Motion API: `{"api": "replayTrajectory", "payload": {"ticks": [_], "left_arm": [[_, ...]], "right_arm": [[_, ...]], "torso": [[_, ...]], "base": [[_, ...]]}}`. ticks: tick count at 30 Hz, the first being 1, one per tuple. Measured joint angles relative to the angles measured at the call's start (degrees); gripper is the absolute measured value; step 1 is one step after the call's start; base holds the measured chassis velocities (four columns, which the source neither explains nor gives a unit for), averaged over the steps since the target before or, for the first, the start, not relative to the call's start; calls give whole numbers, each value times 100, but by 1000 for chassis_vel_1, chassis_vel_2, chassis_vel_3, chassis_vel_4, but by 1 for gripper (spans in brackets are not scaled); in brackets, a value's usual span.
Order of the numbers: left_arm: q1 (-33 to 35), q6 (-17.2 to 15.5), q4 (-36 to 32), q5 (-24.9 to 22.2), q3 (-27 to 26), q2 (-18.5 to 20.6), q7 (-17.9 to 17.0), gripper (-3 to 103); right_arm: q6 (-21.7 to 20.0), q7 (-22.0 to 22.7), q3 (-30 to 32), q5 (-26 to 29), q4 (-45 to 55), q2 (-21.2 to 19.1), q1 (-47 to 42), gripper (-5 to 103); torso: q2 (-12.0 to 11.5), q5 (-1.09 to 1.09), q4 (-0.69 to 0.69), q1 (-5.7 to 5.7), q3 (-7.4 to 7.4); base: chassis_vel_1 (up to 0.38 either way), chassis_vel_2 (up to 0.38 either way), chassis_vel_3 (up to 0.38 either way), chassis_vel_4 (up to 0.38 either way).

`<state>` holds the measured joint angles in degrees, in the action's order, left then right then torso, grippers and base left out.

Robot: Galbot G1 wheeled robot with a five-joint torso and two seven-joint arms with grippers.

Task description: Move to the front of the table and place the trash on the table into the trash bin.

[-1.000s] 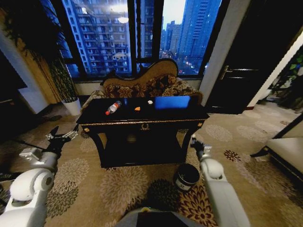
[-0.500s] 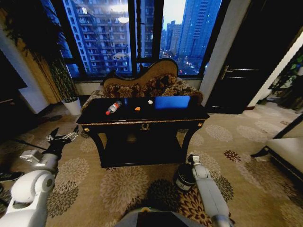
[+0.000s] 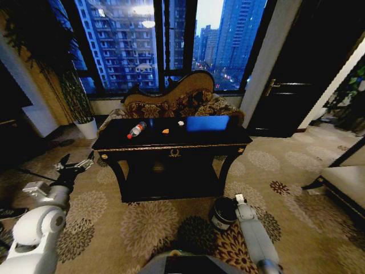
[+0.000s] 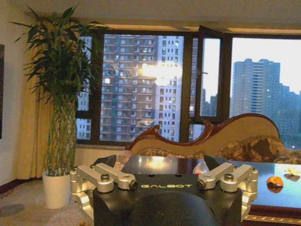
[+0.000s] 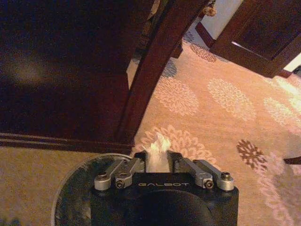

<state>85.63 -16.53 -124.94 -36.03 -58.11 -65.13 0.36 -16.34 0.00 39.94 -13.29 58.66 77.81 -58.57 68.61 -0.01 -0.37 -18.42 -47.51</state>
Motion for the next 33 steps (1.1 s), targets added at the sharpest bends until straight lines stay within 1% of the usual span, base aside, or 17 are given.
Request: {"api": "replayTrajectory", "payload": {"ticks": [2, 4, 5, 8, 9, 11, 12, 14, 15, 16, 17, 20, 21, 24, 27, 28, 33], "left_arm": [[-7, 0, -25, 4, 7, 0, 11, 100], [-9, 0, -25, 5, 8, 0, 11, 100], [-10, 0, -25, 5, 8, 1, 11, 100], [-15, 0, -11, 5, 8, 3, 11, 100], [-24, 0, 1, 5, 14, 3, 10, 100], [-29, 0, 5, 5, 20, 0, 9, 100], [-36, -1, 9, 7, 32, -10, 8, 100], [-38, -2, 10, 8, 37, -15, 8, 100], [-41, -4, 14, 10, 45, -20, 7, 100], [-43, -5, 16, 11, 50, -24, 6, 100], [-44, -5, 17, 12, 51, -25, 7, 100], [-43, -8, 18, 14, 51, -25, 5, 100], [-44, -9, 18, 14, 51, -19, 5, 100], [-46, -10, 18, 14, 50, -1, 3, 100], [-81, -10, 46, 13, 49, 35, 2, 100], [-81, -10, 46, 13, 49, 35, 2, 100], [-165, 113, 105, -64, 56, 69, 0, 100]], "right_arm": [[0, 0, -18, 94, 34, 28, 24, 36], [0, 0, -27, 98, 43, 29, 23, 36], [10, 0, -34, 109, 51, 31, 21, 47], [38, 0, -37, 142, 58, 34, 20, 47], [65, 0, -37, 176, 74, 33, 20, 57], [98, 0, -37, 225, 106, 31, 19, 57], [205, 0, -39, 394, 227, 29, -14, 70], [284, 1, -53, 562, 355, 29, -60, 70], [358, 1, -65, 727, 525, 34, -115, 80], [456, 1, -76, 971, 848, 51, -208, 80], [514, 1, -80, 1182, 1168, 67, -295, 90], [621, 1, -104, 1454, 1849, 109, -476, 90], [720, 2, -149, 1540, 2363, 113, -555, 99], [740, 2, -252, 1747, 3058, 107, -653, 100], [421, 2, -452, 2441, 4251, -25, -784, 100], [421, 2, -452, 2441, 4251, -25, -784, 100], [-58, 3, -644, 3608, 5419, -165, -813, 100]], "torso": [[0, 1, 0, 0, 0], [0, 0, 0, 0, 0], [0, 0, 0, 0, 0], [0, 0, 0, 0, 0], [0, 0, -1, 0, 0], [0, 0, -1, 0, 0], [0, 0, 0, 0, 0], [0, -1, 0, 0, 0], [0, 1, -1, 0, 0], [0, 1, -2, 0, 0], [0, -1, -1, 0, 0], [0, 2, -2, 0, 0], [0, -2, -1, 0, 1], [0, 0, 0, 1, 0], [0, -2, 0, 1, 0], [0, -2, 0, 1, 0], [0, 0, 0, 1, 0]], "base": [[0, 0, 0, 0], [0, 0, 0, 0], [0, 0, 0, 0], [0, 0, 0, 0], [0, 0, 0, 0], [0, 0, 0, 0], [0, 0, 0, 0], [0, 0, 0, 0], [0, 0, 0, 0], [0, 0, 0, 0], [0, 0, 0, 0], [0, 0, 0, 0], [0, 0, 0, 0], [0, 0, 0, 0], [0, 0, 0, 0], [0, 0, 0, 0], [0, 0, 0, 0]]}}
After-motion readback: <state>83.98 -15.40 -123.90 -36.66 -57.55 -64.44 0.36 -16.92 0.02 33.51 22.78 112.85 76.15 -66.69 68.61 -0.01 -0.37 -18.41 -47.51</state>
